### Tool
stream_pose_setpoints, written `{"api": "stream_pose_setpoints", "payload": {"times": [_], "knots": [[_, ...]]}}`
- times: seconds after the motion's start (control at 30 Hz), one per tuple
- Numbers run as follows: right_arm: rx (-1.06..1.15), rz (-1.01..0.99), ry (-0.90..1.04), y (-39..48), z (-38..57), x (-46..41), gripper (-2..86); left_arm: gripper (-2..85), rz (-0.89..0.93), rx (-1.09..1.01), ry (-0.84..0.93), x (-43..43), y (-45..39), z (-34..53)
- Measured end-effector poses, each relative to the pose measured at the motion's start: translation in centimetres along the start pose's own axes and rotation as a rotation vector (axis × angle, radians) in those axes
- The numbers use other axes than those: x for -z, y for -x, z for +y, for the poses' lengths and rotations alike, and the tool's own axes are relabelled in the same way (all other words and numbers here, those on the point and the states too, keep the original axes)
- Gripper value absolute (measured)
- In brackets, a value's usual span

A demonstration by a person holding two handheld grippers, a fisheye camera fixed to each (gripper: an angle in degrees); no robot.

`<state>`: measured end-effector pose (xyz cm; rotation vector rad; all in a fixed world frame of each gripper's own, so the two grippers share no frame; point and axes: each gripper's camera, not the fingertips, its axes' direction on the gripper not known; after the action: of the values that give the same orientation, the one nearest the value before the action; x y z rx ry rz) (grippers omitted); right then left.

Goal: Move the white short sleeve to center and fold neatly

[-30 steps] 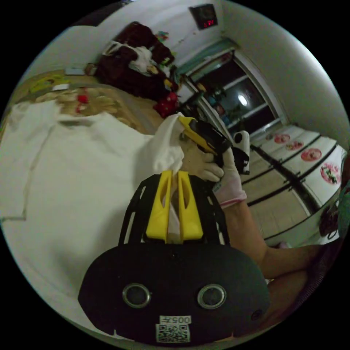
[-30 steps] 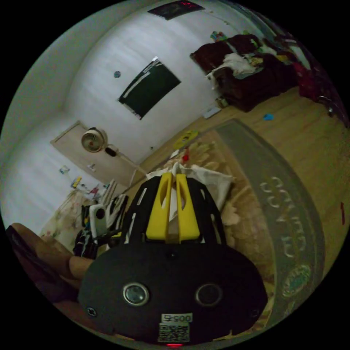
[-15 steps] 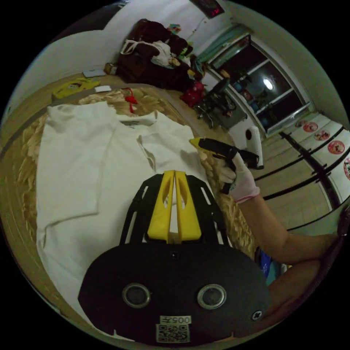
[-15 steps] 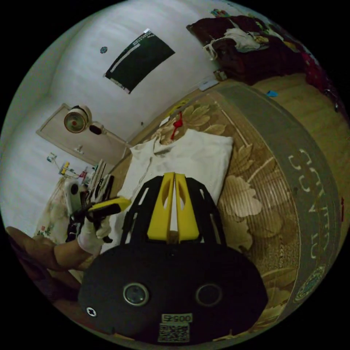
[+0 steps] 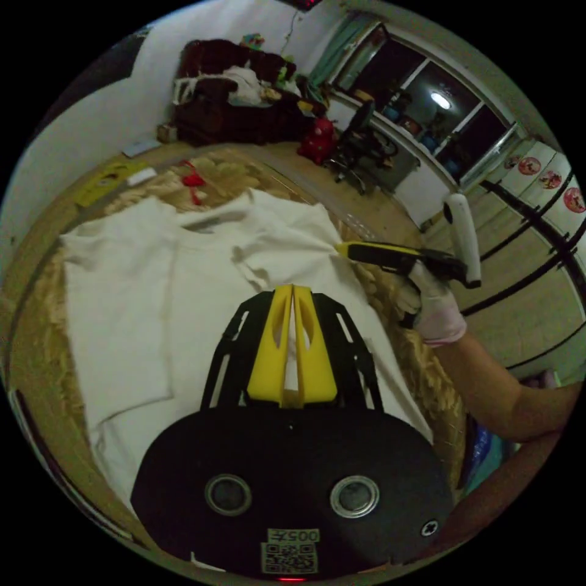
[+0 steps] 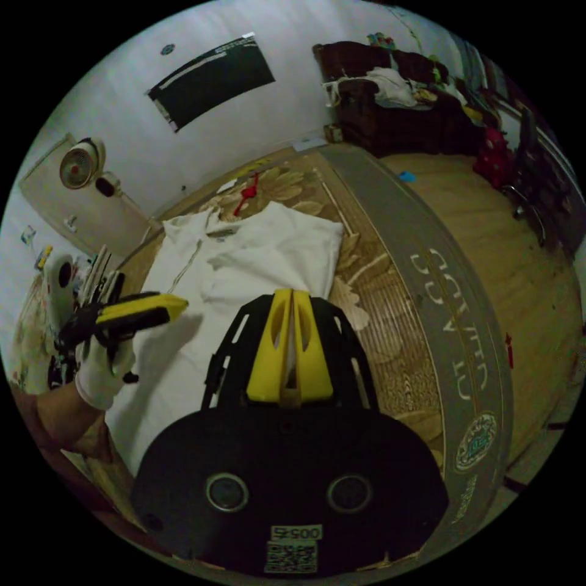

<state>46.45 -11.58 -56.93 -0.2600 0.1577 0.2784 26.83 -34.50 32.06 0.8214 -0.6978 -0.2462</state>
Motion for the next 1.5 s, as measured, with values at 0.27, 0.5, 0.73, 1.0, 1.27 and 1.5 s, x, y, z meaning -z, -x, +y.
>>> {"api": "stream_pose_setpoints", "payload": {"times": [0.27,0.5,0.73,1.0,1.27,1.5], "knots": [[0.03,0.102,0.091,1.2,-0.5,-5.1,-1.4,-0.6,-0.261,0.109,0.164,-1.0,10.6,0.1],[-0.043,0.261,0.07,1.0,-0.5,-7.8,-1.6,-0.6,-0.204,0.222,0.097,-3.4,14.4,1.4],[-0.133,0.212,0.096,-0.5,0.2,-10.3,-1.5,-0.6,-0.219,0.163,0.148,-4.3,15.7,2.9],[-0.017,-0.073,-0.001,0.0,8.9,-7.1,-1.0,-0.7,-0.127,-0.066,0.129,0.7,15.0,12.8],[0.095,0.058,0.252,2.9,19.3,-11.2,-0.9,-0.7,-0.096,-0.172,0.293,-2.0,12.8,22.2],[-0.035,0.08,0.237,0.2,23.7,-9.6,-0.9,-0.6,-0.047,-0.156,0.292,-2.6,13.1,26.2]]}}
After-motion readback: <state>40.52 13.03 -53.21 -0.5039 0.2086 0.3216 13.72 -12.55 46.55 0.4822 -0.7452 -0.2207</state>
